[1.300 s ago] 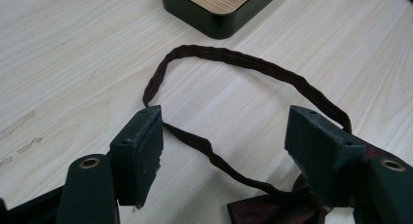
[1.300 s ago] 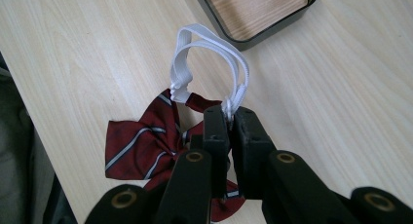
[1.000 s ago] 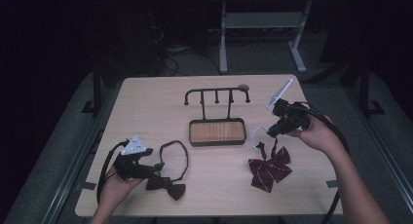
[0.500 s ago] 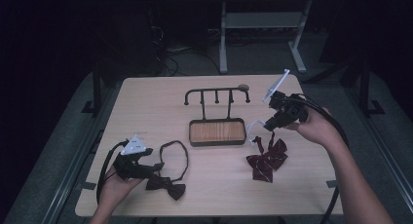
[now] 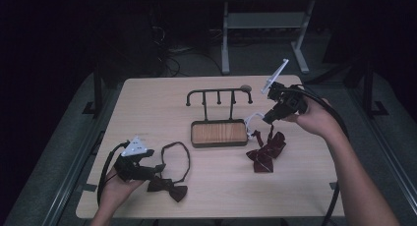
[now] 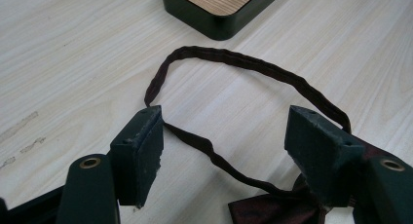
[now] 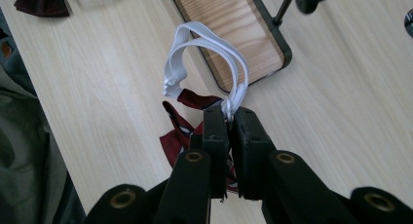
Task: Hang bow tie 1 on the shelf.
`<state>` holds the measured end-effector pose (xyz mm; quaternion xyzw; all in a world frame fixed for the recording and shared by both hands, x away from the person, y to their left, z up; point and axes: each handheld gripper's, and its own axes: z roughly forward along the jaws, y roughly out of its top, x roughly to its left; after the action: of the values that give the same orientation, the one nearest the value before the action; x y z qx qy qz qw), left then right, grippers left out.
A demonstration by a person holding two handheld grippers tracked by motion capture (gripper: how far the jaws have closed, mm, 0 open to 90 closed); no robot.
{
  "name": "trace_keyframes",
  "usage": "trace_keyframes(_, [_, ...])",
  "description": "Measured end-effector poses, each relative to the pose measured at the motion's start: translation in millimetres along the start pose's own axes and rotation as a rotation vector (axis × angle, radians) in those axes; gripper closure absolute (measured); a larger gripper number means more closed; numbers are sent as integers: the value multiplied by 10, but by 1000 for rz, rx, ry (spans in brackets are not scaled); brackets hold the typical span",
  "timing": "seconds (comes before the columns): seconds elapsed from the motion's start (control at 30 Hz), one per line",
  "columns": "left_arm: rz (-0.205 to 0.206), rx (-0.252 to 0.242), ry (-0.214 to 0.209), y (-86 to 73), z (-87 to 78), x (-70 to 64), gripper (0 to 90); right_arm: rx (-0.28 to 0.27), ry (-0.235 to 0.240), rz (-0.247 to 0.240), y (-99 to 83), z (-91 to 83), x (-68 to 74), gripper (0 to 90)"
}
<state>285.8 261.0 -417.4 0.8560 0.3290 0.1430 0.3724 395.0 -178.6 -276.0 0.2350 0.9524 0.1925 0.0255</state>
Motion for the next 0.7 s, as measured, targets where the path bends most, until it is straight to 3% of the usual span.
trace_keyframes(0.7, [2,4,-5,3,5,-5,308,-15,-18,16,232,-136,-128,842])
